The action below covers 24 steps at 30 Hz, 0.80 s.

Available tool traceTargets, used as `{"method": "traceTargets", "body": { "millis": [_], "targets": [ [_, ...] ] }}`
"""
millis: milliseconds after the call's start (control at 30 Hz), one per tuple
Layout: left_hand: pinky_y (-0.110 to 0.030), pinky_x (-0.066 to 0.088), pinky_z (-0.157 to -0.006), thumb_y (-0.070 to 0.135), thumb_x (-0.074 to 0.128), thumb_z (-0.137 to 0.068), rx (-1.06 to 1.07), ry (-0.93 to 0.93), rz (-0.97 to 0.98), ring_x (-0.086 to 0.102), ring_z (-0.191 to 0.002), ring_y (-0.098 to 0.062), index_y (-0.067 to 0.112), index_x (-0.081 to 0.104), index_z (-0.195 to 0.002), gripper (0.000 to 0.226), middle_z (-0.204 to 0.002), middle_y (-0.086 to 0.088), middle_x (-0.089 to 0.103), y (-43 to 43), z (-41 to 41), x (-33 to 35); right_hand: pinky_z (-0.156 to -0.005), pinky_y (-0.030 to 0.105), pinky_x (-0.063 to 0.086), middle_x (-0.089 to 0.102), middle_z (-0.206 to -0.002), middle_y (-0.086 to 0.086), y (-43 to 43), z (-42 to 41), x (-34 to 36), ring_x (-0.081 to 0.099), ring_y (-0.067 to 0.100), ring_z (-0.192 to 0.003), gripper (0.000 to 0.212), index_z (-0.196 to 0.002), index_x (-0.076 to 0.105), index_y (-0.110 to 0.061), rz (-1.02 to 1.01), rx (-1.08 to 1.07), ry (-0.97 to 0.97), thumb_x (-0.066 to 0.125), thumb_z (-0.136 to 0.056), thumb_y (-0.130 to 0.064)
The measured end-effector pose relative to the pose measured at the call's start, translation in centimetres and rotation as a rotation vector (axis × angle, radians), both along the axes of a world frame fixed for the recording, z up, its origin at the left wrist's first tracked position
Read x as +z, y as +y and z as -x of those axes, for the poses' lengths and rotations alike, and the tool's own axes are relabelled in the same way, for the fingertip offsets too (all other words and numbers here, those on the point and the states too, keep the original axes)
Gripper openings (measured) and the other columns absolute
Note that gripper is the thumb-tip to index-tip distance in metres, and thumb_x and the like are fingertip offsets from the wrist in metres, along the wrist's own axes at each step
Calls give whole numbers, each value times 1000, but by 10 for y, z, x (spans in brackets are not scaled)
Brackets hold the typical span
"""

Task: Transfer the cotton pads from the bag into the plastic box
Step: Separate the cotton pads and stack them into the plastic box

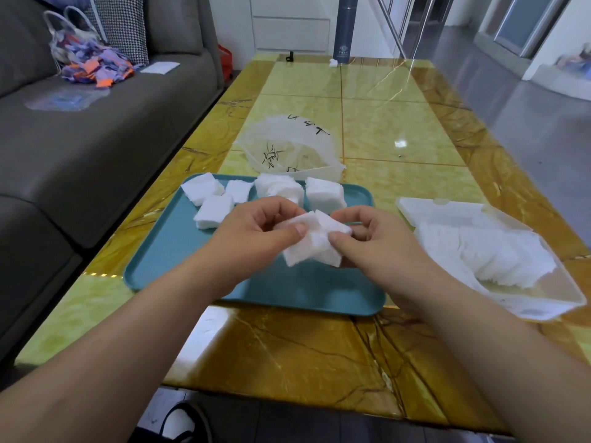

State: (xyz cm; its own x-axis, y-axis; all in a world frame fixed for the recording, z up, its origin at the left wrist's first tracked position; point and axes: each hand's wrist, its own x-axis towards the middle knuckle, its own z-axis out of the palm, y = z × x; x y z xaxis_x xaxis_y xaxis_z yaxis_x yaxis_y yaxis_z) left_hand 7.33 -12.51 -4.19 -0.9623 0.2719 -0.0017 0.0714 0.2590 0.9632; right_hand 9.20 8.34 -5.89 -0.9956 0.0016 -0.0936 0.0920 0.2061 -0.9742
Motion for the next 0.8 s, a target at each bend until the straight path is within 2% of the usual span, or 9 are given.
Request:
{"method": "traceTargets", "body": {
  "millis": [100, 167, 267, 333, 467, 567, 633, 733, 800],
  "targets": [
    [-25, 53, -76, 16, 73, -94, -63, 40, 33, 62, -80, -5, 31, 81, -99, 17, -89, 2, 75, -2, -3, 3, -86, 51, 64, 82, -91, 5, 1, 1, -2, 78, 26, -90, 21, -115, 72, -19, -61, -2, 1, 71, -96, -12],
    [-18, 51, -70, 16, 76, -92, -85, 85, 89, 59, -74, -2, 31, 80, -103, 19, -89, 5, 76, 1, -5, 3, -86, 51, 64, 82, -93, 4, 0, 0, -1, 79, 25, -92, 22, -112, 75, -21, -67, 34, 2, 71, -94, -8],
    [-20, 51, -69, 19, 84, -83, -35, 86, 102, 58, -72, -5, 26, 77, -100, 19, -91, 2, 77, 6, -3, -1, -87, 49, 65, 82, -96, 6, -2, -1, 0, 79, 28, -96, 25, -113, 75, -17, -16, 88, -17, 69, -94, -2],
    [-23, 50, -66, 19, 88, -80, -6, 75, 102, 57, -69, -8, 22, 76, -94, 18, -82, 2, 75, 8, -1, -3, -88, 47, 65, 83, -96, 5, -3, -2, 0, 79, 27, -97, 23, -116, 75, -16, -9, 99, -18, 69, -96, -5],
    [-18, 45, -60, 18, 89, -78, 22, 91, 132, 52, -64, -9, 18, 76, -86, 15, -66, 15, 65, 10, 0, -6, -85, 41, 66, 83, -99, 6, -2, -4, 2, 79, 25, -97, 24, -119, 74, -12, 18, 109, -21, 64, -100, -2],
    [-18, 43, -58, 18, 89, -79, 33, 116, 153, 51, -64, -9, 18, 76, -86, 15, -66, 12, 62, 10, 0, -7, -82, 35, 66, 82, -103, 9, -1, -5, 3, 78, 22, -98, 32, -122, 73, -10, 62, 144, -29, 60, -98, 6],
    [-18, 42, -56, 20, 90, -77, 61, 148, 166, 51, -63, -9, 19, 74, -84, 17, -68, 5, 64, 10, 0, -9, -82, 31, 64, 81, -106, 11, -2, -5, 4, 77, 19, -97, 39, -123, 72, -10, 116, 184, -44, 64, -91, 10],
    [-16, 42, -53, 26, 90, -76, 110, 187, 225, 52, -60, -8, 21, 71, -85, 21, -76, -1, 70, 6, -2, -11, -88, 29, 62, 82, -104, 6, -8, -7, 2, 78, 20, -98, 40, -119, 72, -15, 51, 177, -15, 81, -84, -1],
    [-13, 44, -55, 30, 84, -82, 153, 189, 270, 56, -63, -5, 23, 72, -89, 16, -82, 4, 71, -1, -1, -11, -83, 26, 61, 82, -97, 3, -13, -6, -3, 77, 19, -92, 34, -113, 73, -18, -61, 83, 10, 85, -83, -7]
  ]
}}
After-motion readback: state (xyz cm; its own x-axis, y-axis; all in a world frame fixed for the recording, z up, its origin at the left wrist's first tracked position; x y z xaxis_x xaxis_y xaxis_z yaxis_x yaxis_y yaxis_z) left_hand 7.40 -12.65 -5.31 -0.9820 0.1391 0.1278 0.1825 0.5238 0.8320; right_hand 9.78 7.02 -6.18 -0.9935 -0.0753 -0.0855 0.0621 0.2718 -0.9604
